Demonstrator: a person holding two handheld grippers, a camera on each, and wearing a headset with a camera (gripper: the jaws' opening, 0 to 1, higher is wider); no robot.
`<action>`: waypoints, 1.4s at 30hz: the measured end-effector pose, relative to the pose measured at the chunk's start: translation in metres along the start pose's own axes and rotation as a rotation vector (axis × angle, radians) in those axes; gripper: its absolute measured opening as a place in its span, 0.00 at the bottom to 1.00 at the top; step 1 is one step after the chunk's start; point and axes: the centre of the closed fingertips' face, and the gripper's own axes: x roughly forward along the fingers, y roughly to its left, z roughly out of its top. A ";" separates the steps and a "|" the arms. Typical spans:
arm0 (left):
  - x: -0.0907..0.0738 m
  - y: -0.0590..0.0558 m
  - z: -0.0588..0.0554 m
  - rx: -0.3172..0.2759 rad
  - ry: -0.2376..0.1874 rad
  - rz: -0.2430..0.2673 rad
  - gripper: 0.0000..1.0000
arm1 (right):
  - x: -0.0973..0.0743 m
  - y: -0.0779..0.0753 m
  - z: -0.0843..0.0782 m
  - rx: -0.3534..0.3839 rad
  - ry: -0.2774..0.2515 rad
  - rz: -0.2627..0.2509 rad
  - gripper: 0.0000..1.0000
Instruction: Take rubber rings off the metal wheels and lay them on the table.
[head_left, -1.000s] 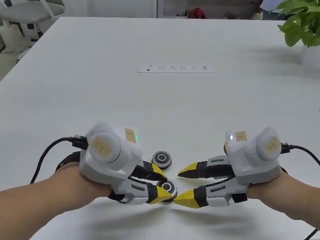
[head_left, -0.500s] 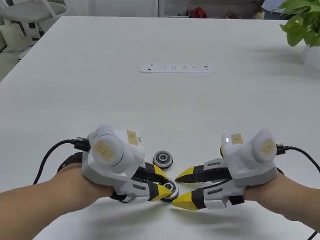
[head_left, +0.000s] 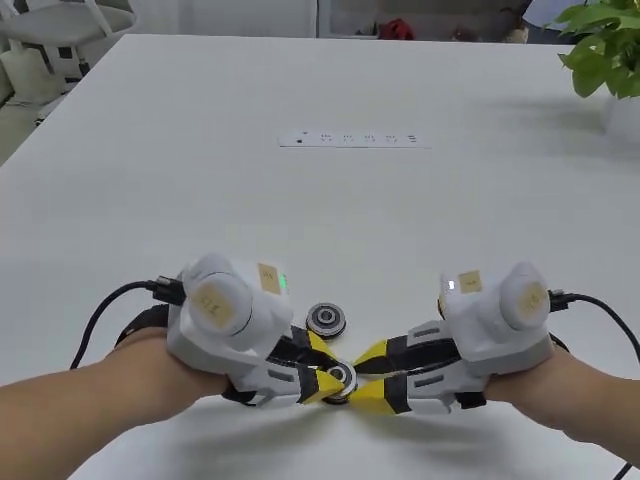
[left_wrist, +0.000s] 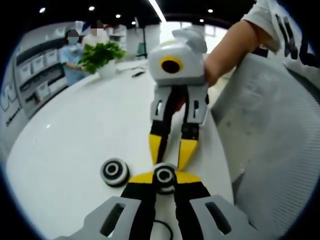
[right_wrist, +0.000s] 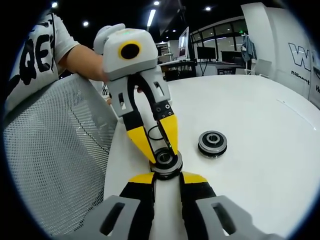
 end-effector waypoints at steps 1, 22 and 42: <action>0.000 0.000 0.000 0.002 0.002 0.003 0.13 | 0.000 0.000 0.000 0.004 0.000 0.000 0.15; 0.001 0.000 -0.001 0.018 0.012 0.018 0.13 | -0.002 -0.001 -0.003 0.023 0.028 0.009 0.01; 0.002 0.000 -0.001 0.016 0.026 0.038 0.13 | -0.012 -0.012 0.008 0.421 -0.125 -0.003 0.00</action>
